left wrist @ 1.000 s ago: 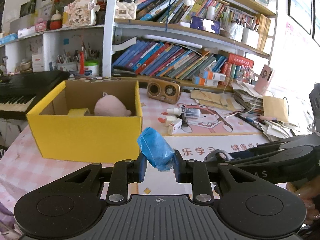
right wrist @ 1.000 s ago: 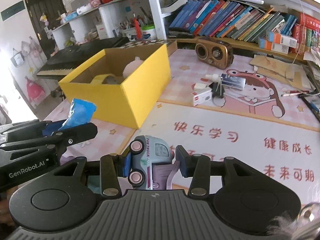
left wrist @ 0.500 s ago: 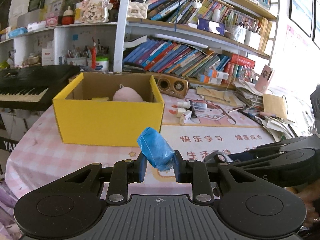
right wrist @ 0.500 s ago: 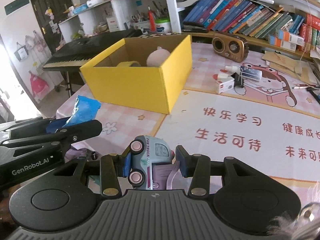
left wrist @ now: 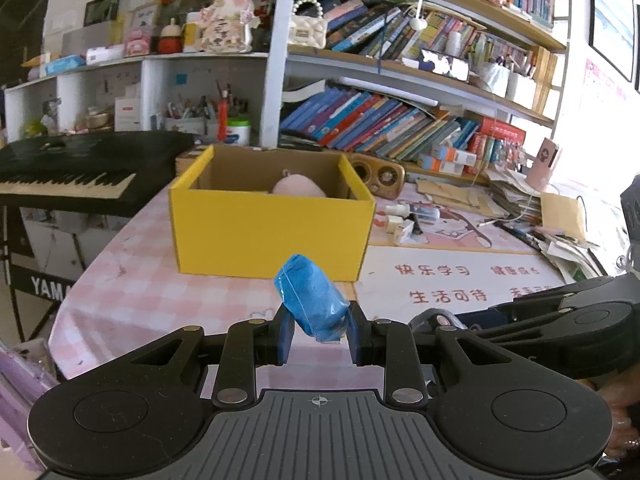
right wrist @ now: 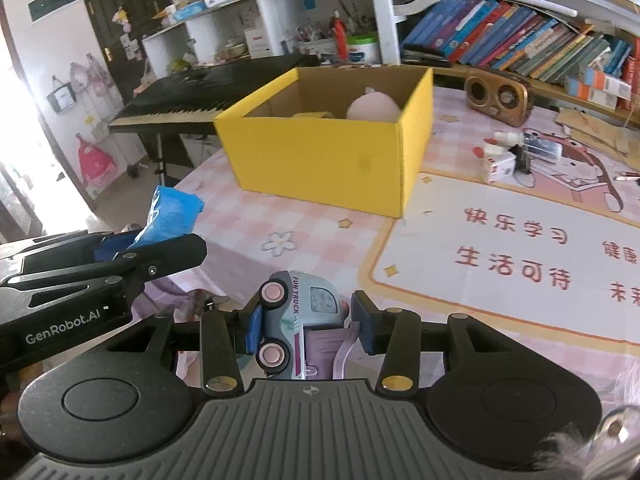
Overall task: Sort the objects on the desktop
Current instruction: 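Carry the blue bag and grey toy truck with both tools toward the yellow box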
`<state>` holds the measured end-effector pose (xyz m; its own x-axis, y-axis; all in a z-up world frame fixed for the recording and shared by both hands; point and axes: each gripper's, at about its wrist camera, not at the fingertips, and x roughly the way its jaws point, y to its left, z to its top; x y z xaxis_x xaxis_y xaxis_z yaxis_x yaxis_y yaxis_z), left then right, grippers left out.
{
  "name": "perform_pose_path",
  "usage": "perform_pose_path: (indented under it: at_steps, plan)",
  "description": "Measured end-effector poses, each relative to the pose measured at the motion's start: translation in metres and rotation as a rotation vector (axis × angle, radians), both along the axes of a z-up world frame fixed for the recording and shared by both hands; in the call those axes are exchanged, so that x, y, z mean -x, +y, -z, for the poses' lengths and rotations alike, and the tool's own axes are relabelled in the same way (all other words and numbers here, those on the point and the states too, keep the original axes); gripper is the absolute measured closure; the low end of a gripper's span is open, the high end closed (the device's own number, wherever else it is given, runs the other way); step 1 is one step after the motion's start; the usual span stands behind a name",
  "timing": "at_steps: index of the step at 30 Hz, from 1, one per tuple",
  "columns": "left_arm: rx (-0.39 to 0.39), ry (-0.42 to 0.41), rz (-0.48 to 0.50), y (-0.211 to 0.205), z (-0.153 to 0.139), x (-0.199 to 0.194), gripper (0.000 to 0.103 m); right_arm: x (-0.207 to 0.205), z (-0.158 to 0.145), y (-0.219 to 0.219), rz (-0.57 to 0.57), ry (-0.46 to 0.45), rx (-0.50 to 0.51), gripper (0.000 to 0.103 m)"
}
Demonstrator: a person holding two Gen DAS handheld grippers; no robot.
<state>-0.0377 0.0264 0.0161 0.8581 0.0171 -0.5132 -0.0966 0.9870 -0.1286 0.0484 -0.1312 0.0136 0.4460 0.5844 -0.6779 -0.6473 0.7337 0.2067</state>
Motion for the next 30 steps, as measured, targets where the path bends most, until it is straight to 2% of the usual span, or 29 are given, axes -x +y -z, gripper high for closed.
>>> perform_pose_path:
  at_steps: [11, 30]
  plan:
    - [0.020, -0.010, -0.032, 0.014, -0.001, 0.015, 0.076, 0.013, 0.002, 0.014, -0.025, 0.016, 0.007, 0.061]
    - [0.060, 0.018, -0.030, 0.015, 0.007, 0.004, 0.076, 0.009, 0.002, 0.018, -0.051, 0.019, 0.049, 0.061]
